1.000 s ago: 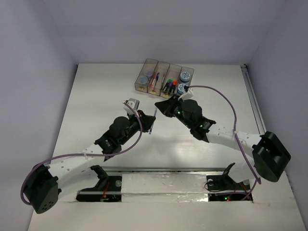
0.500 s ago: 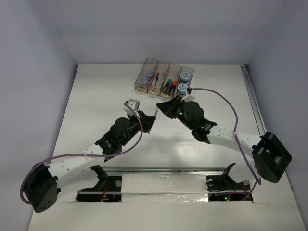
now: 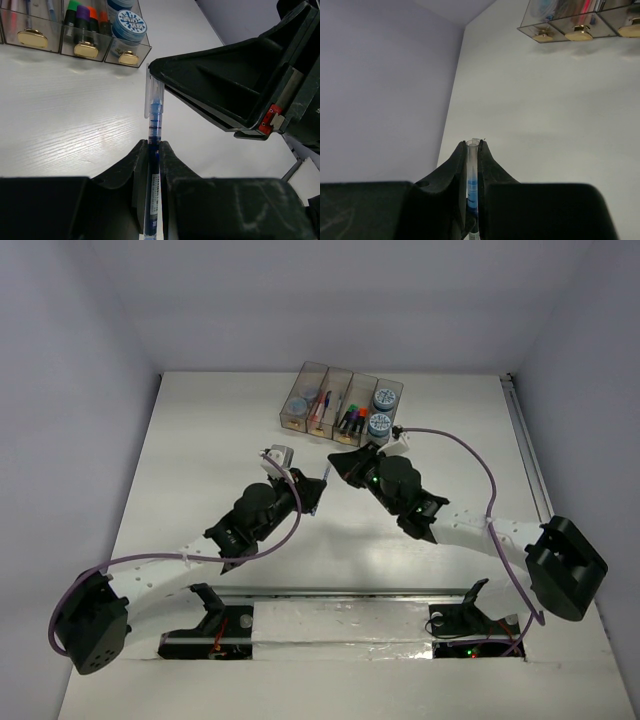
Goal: Sort the stationery into containers
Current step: Close the pen cap on the pen.
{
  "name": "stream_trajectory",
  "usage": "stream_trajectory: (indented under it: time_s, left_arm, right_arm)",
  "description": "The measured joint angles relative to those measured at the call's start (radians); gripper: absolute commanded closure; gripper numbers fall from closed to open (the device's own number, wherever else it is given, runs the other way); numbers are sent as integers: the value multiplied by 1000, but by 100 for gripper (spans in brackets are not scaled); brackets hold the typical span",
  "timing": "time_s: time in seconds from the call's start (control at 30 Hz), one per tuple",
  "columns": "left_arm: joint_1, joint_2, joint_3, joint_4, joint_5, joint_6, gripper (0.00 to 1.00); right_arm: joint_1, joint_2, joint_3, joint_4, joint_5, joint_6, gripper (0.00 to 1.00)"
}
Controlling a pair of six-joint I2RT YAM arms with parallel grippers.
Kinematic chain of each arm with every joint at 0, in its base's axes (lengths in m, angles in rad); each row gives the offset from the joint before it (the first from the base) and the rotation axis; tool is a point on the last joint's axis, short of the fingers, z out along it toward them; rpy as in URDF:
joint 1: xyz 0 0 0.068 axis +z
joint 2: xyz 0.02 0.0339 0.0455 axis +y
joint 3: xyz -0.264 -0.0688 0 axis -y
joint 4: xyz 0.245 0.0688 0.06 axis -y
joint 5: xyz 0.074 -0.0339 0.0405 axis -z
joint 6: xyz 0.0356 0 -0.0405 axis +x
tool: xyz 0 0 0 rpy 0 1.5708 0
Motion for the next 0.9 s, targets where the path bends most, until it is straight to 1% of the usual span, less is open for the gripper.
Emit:
stream_trajectory:
  time_s: [0.17,0.4,0.73,0.8,0.9]
  left_arm:
    - [-4,5,0,2,-8,4,100]
    - [-4,5,0,2,-21,15,100]
    - [-4,5,0,-13,-30,26,100]
    - [-4,5,0,-13,-30,28,100]
    - [-4,5,0,-8,-30,33,100]
  right_arm:
    - [4,0,0,-2,9,-11,100]
    - [4,19,41,-32,-23,-52,100]
    - [4,28,55,-62,-31,-78,100]
    - [4,28,56,-62,-31,-80,98]
    - [4,28,65,-70,-31,-90,90]
